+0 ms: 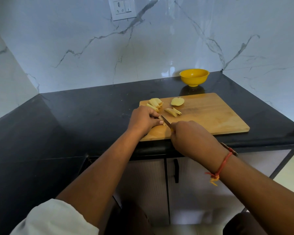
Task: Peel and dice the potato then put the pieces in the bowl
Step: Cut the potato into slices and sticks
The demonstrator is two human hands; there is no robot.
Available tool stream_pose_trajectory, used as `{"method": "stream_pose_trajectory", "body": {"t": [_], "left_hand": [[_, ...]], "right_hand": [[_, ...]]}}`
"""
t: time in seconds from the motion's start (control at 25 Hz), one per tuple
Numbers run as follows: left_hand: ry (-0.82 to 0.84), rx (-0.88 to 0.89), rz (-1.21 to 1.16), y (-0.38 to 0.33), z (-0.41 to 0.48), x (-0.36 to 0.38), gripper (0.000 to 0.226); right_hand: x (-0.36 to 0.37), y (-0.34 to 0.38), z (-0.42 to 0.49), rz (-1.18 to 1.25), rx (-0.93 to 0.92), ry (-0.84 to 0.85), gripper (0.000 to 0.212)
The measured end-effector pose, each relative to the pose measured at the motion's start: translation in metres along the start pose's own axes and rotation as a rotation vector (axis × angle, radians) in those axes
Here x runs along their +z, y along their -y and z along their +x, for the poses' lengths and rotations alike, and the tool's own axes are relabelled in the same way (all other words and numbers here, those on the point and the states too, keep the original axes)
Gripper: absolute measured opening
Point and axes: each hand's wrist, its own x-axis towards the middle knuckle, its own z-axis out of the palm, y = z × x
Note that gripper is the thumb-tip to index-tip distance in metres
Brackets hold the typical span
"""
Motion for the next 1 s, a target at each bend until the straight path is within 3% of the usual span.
{"method": "stream_pose_trajectory", "body": {"t": [0.32,0.72,1.0], "left_hand": [[0.027,-0.03,0.017,-0.003,0.0,-0.001,0.035],[0.131,-0.049,0.061,-0.005,0.009,-0.008,0.034],[0.152,-0.075,-0.023,-0.003,0.008,-0.008,0.038]], "right_hand": [[0.008,-0.015,-0.029,-0.087,-0.094,-0.072,0.026],[0.005,-0.044,-0.047,-0.238,-0.148,-0.164,0.055],[-0.012,-0.059,-0.035,0.017,-0.123,-0.341,0.04]]}}
